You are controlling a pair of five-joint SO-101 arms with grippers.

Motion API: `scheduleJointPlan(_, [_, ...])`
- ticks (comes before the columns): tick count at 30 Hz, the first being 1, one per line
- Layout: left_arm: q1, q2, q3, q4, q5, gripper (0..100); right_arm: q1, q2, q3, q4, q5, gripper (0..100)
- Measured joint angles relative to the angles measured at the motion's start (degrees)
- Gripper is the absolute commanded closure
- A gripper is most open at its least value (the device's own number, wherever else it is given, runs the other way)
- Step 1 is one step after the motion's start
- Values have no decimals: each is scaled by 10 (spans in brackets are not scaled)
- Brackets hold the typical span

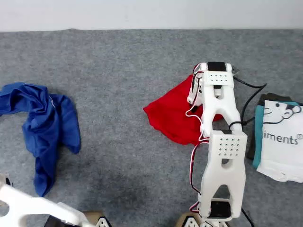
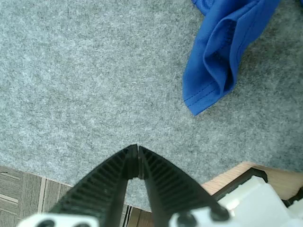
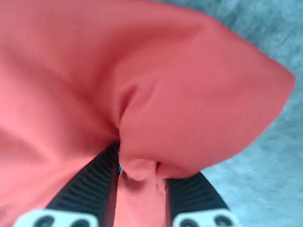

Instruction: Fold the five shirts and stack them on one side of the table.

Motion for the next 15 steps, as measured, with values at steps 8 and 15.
scheduleJointPlan(8, [0, 0, 0, 0, 0, 995, 38, -96, -4, 19, 154, 990])
scheduleJointPlan(15, [0, 0, 0, 0, 0, 995, 80, -232, -4, 19, 302, 991])
